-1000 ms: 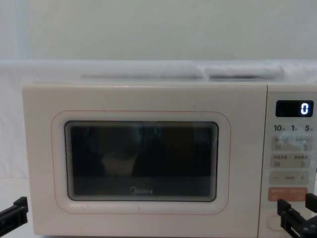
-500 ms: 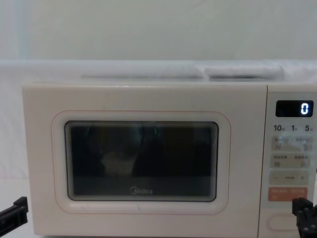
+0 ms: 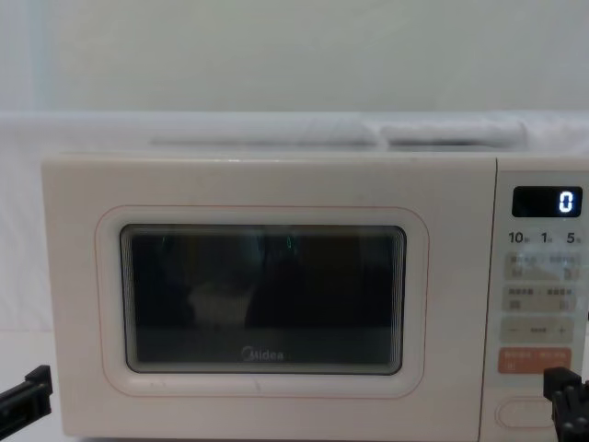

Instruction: Press the button to open the microwave door with one hand; close the microwave door with the other hand.

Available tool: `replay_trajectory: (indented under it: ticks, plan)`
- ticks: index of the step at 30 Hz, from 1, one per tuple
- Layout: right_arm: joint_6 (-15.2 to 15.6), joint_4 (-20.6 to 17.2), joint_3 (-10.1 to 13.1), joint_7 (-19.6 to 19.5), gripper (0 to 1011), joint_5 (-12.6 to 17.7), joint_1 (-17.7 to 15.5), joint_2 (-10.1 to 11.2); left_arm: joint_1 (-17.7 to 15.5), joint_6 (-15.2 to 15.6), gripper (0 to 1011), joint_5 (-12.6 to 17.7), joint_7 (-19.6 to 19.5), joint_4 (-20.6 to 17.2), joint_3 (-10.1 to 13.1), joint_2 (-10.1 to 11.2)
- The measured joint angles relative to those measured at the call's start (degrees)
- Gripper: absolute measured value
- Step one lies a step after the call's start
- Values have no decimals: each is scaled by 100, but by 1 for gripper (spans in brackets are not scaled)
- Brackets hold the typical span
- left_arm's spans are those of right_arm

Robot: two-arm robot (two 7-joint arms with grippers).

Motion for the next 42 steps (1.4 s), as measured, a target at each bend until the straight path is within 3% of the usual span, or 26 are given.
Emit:
replay_trajectory:
  ticks: [11,26,42]
  plan:
    - [0,0,0,0,0,0,0,0,0,0,1001,0,0,0,0,0]
    - [239,153,299,177,0,-57,80,-255,0,0,1001,0,0,0,0,0]
    - [579,900,510,591,0,-20,650,-494,0,0,1001,0,0,0,0,0]
